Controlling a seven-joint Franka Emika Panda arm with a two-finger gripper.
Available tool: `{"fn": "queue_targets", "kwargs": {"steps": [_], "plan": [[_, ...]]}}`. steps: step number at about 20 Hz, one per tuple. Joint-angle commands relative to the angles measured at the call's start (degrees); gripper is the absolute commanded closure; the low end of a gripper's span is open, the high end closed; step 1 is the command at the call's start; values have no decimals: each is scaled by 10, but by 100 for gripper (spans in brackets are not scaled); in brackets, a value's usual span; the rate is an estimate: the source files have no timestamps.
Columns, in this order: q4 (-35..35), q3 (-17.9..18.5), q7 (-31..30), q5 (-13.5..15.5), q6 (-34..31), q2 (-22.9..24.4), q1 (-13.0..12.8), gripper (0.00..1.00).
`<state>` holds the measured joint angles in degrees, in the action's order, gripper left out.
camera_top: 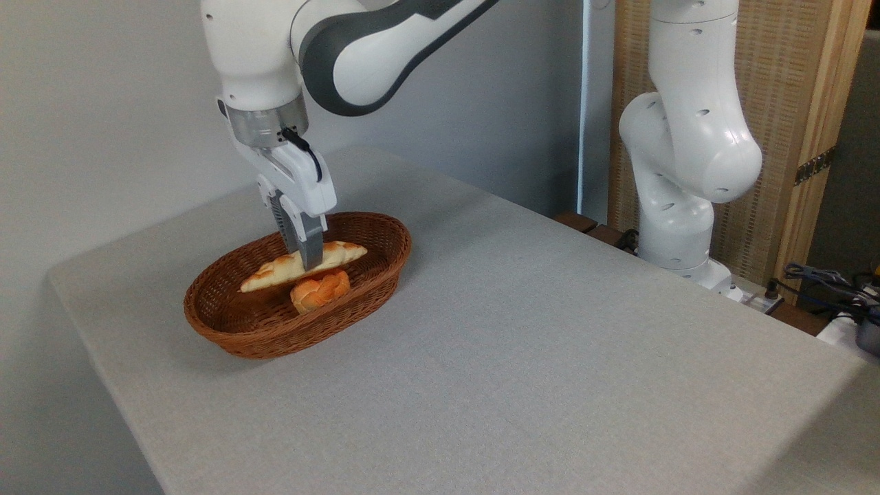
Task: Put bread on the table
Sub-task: 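Lower the gripper into the basket and close on the braided pastry, then lift the braided pastry out of the basket and move it beside the basket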
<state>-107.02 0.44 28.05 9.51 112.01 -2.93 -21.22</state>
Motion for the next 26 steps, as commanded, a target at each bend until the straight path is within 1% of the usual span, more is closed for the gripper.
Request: {"fn": "queue_targets", "kwargs": {"steps": [1,3,6,10,13,14,15,16,17,18,19,26], "plan": [[14,6,-11,7,4,11,0,72],[15,8,-11,7,1,16,2,72],[14,36,-8,7,-10,35,2,71],[14,95,16,0,-50,42,1,70],[13,150,72,-1,-72,42,1,68],[13,163,91,-9,-74,42,1,66],[12,174,108,-19,-75,41,2,60],[9,177,118,-28,-75,38,2,48],[8,178,123,-38,-79,35,3,25],[8,184,123,-48,-80,33,3,0],[8,190,124,-55,-81,32,3,0],[9,193,125,-56,-80,28,3,0]]}}
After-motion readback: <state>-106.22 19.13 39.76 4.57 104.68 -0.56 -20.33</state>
